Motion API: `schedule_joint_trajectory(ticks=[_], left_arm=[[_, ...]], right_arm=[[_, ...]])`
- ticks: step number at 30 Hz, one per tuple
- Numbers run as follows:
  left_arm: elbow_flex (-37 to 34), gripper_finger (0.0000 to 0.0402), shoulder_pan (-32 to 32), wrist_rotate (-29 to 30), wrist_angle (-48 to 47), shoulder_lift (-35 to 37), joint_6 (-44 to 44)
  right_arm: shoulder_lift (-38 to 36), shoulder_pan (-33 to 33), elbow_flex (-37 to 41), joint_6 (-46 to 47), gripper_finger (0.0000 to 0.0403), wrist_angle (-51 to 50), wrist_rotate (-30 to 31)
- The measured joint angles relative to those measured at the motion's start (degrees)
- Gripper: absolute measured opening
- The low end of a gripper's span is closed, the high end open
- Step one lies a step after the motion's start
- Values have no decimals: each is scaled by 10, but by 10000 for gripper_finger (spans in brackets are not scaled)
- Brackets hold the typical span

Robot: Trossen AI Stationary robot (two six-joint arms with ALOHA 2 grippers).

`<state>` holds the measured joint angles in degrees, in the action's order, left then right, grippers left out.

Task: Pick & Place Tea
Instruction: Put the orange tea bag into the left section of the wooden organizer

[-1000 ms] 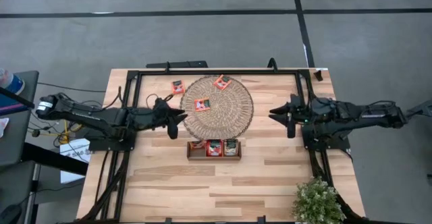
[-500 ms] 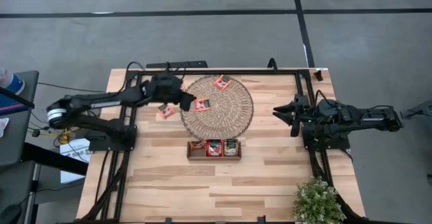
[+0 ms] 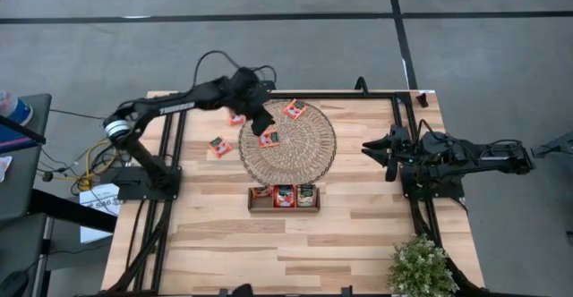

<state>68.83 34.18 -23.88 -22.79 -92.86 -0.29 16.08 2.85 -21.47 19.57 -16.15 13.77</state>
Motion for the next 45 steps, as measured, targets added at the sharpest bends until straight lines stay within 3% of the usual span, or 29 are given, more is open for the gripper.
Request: schedule_joint_trajectory(ticks=[6,11,13,18,21,27,35,45], left_arm=[[112,113,0,84,-133,-83,195],[154,113,-1,87,-193,-127,233],[155,113,-1,85,-192,-137,175],[155,113,0,65,-199,-151,-148],[155,113,-6,40,-184,-151,-256],[155,112,-33,53,-151,-150,-319],[155,112,-89,198,-125,-152,-417],[156,112,-102,224,-110,-204,-572]], right_arm=[[0,0,0,0,98,0,0],[0,0,0,0,98,0,1],[0,0,0,4,98,0,1],[0,0,0,19,98,0,1],[0,0,0,19,98,0,3],[0,0,0,19,98,0,35],[0,0,0,19,98,0,44],[0,0,0,19,98,0,44]])
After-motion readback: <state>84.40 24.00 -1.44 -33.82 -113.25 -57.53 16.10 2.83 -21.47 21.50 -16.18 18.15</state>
